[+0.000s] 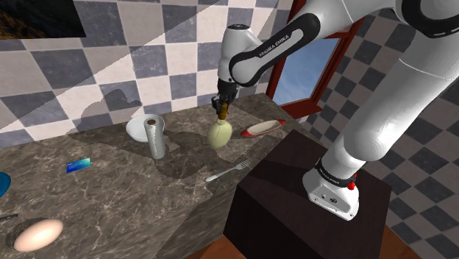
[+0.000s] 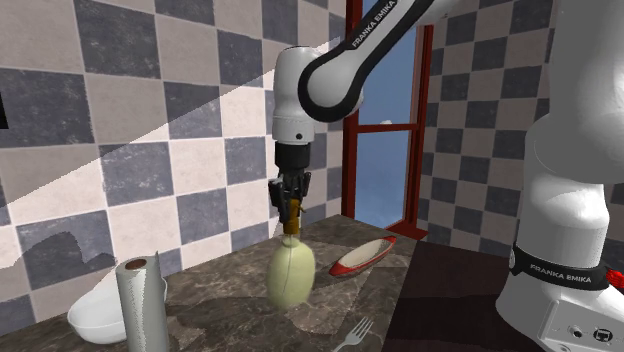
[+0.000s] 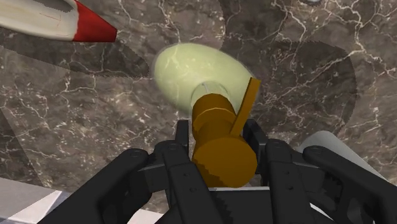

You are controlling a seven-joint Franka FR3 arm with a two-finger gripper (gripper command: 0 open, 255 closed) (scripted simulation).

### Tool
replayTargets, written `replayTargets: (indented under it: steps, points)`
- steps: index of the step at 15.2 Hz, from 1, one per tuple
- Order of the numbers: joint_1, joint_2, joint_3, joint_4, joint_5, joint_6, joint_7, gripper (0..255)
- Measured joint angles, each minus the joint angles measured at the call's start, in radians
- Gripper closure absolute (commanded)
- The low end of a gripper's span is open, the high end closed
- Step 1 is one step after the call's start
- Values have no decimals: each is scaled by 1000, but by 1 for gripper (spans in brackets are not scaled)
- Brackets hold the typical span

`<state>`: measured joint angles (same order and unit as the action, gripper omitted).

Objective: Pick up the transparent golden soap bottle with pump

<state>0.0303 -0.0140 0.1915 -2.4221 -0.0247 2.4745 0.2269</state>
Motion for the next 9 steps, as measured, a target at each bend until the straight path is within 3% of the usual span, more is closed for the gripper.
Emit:
replayTargets:
  steps: [9]
  points:
    - [2, -90, -2, 42, 27, -130, -20, 255]
